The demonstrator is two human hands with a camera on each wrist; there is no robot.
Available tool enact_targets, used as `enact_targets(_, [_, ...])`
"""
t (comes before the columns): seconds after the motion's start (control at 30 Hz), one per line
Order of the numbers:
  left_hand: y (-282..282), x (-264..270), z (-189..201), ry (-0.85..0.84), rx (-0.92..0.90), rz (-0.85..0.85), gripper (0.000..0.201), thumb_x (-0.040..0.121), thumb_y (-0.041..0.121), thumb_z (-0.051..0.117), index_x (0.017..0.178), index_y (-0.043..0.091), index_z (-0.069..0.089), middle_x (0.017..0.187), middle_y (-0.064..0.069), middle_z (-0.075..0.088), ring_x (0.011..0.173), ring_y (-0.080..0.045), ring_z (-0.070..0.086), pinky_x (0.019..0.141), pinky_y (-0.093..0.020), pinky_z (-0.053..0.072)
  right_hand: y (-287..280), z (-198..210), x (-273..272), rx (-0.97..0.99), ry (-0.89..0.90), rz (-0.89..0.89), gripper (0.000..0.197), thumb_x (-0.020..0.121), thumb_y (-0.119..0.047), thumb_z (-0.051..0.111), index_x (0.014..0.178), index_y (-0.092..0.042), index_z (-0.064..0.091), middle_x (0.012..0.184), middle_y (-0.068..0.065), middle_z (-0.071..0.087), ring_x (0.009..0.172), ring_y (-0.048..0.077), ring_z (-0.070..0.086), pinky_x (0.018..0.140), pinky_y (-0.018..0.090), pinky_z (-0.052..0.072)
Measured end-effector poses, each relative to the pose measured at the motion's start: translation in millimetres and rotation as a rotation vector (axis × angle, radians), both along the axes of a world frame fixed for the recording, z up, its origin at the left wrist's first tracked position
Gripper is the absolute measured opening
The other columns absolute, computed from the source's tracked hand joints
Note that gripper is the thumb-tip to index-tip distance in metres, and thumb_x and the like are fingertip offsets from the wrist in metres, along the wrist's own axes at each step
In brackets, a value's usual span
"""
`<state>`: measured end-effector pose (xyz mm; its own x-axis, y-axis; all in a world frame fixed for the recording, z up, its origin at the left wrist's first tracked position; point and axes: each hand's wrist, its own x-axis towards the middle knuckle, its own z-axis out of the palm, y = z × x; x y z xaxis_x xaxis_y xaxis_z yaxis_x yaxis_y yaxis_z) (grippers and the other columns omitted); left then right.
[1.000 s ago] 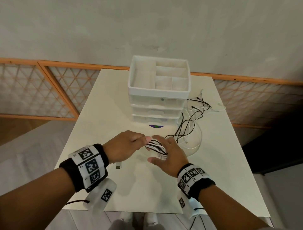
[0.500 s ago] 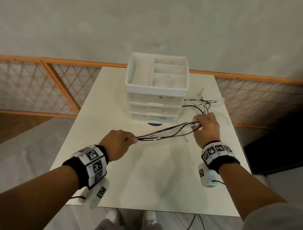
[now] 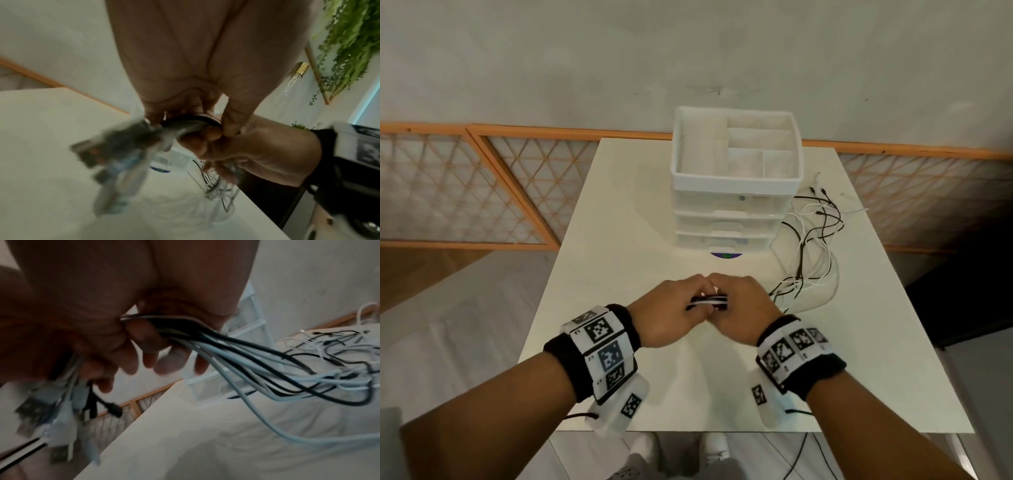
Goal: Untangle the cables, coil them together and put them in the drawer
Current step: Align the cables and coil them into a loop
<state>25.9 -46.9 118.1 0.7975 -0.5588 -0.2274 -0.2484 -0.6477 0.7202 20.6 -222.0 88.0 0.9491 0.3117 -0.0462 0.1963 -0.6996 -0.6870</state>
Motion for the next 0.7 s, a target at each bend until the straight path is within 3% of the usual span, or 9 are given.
enact_targets(0.1, [29,0,-4,0.030,0.017,0.024,0.018,0.102,0.022,0.048,0.115,0.018,0.059,0.080,0.012,0.057,0.066,0.002,0.053,0.066,-0.019,0.043,2,7,6,-0.007,0.109,-0.116,0.017,0.079,-0.016,0.069,0.090,-0.028,0.068,0.078,-0.007,0.069,0.068,0.014,0.064,0.069,0.033,0.054])
enact_targets(0.17, [41,0,-5,0.025,0.002,-0.001,0.024,0.104,0.021,0.045,0.119,0.019,0.063,0.090,0.010,0.063,0.076,0.001,0.055,0.073,-0.020,0.042,15,13,2,-0.049,0.135,-0.077,0.023,0.077,-0.020,0.067,0.095,-0.034,0.067,0.078,-0.009,0.070,0.070,0.013,0.065,0.072,0.035,0.057])
enact_targets(0.23, [46,2,-5,0.006,-0.022,-0.032,0.027,0.103,0.020,0.046,0.120,0.019,0.066,0.104,0.003,0.069,0.090,-0.011,0.061,0.083,-0.025,0.045,36,22,-5,-0.070,0.117,-0.013,0.038,0.072,-0.028,0.061,0.108,-0.041,0.060,0.076,-0.010,0.070,0.074,0.015,0.066,0.076,0.038,0.057])
enact_targets(0.27, [48,4,-3,0.001,-0.035,-0.038,0.026,0.102,0.019,0.048,0.119,0.018,0.067,0.103,0.003,0.070,0.090,-0.009,0.064,0.082,-0.024,0.047,46,27,-7,-0.059,0.086,0.002,0.046,0.070,-0.030,0.058,0.113,-0.043,0.056,0.076,-0.012,0.069,0.075,0.016,0.066,0.078,0.038,0.057])
enact_targets(0.33, [56,10,2,0.031,-0.103,0.000,0.024,0.099,0.021,0.056,0.120,0.017,0.066,0.094,0.008,0.068,0.073,0.007,0.062,0.066,-0.011,0.045,56,36,-7,0.007,0.030,-0.003,0.055,0.067,-0.032,0.054,0.121,-0.046,0.052,0.077,-0.011,0.069,0.074,0.016,0.065,0.077,0.036,0.056])
enact_targets(0.4, [69,17,11,0.161,-0.301,0.132,0.033,0.091,0.029,0.068,0.122,0.019,0.064,0.093,0.007,0.066,0.068,0.008,0.059,0.066,-0.009,0.042,55,46,-6,0.113,0.042,-0.049,0.055,0.070,-0.031,0.060,0.123,-0.048,0.056,0.081,-0.003,0.072,0.073,0.016,0.066,0.076,0.034,0.057])
enact_targets(0.5, [84,23,13,0.318,-0.551,0.378,0.043,0.088,0.053,0.060,0.120,0.025,0.065,0.107,0.001,0.070,0.101,-0.001,0.063,0.088,-0.026,0.044,44,53,-5,0.329,0.114,-0.138,0.035,0.082,-0.021,0.076,0.115,-0.035,0.071,0.097,-0.006,0.076,0.089,0.005,0.071,0.082,0.023,0.055])
enact_targets(0.57, [82,24,10,0.445,-0.639,0.490,0.065,0.081,0.076,0.048,0.122,0.028,0.065,0.118,-0.001,0.069,0.116,-0.009,0.061,0.099,-0.038,0.045,41,55,-6,0.413,0.134,-0.150,0.029,0.085,-0.016,0.076,0.113,-0.025,0.074,0.099,-0.013,0.075,0.089,-0.004,0.069,0.077,0.011,0.049])
enact_targets(0.7, [57,26,6,0.764,-0.885,0.638,0.076,0.084,0.072,0.042,0.121,0.009,0.061,0.121,-0.015,0.067,0.114,-0.031,0.064,0.103,-0.052,0.047,38,54,-11,0.464,0.128,-0.119,0.029,0.088,-0.014,0.072,0.111,-0.033,0.071,0.099,-0.022,0.075,0.097,-0.006,0.068,0.081,0.008,0.046])
